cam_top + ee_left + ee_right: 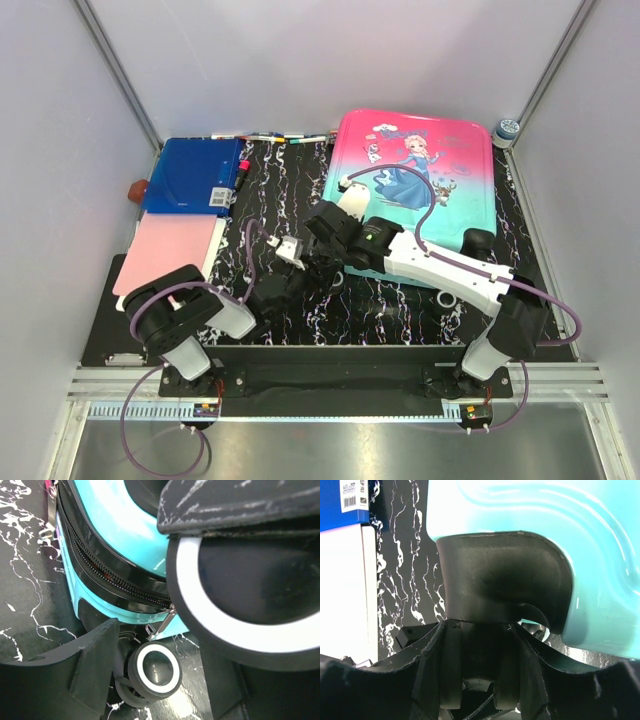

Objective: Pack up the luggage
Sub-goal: Zip the luggage at the corner of the board.

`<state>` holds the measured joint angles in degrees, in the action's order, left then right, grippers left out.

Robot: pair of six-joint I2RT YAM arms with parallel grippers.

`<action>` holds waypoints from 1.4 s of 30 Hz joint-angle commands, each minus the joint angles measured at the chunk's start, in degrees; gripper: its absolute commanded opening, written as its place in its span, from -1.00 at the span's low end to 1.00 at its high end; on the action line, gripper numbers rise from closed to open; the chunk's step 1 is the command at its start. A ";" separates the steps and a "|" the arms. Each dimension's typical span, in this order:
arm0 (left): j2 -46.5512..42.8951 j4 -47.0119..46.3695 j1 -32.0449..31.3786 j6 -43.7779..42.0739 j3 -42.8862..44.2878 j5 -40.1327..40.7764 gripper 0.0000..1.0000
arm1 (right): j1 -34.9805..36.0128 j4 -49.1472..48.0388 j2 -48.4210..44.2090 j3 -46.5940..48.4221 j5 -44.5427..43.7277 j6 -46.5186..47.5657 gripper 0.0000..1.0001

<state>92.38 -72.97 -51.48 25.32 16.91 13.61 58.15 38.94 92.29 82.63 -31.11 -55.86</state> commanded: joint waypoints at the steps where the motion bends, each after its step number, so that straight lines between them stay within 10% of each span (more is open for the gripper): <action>1: 2.89 0.02 -0.37 -2.20 3.39 7.04 0.27 | 0.21 -4.66 -6.33 1.74 -1.23 1.10 -1.00; 7: 5.09 0.46 -2.13 -2.82 5.68 9.77 -0.02 | 0.30 -5.19 -5.98 1.66 -0.53 1.10 -1.00; 16: 5.44 -0.59 -3.36 -3.79 5.68 12.85 -0.97 | 0.38 -5.80 -5.89 1.22 -0.18 0.75 -1.00; 42: -1.85 -2.97 -4.41 -3.61 -0.29 25.59 -1.00 | 0.38 -5.80 -9.06 -1.95 -1.85 0.13 -1.00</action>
<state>92.58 -73.43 -57.39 24.21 18.02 28.49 57.36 35.46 89.93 79.35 -32.47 -55.90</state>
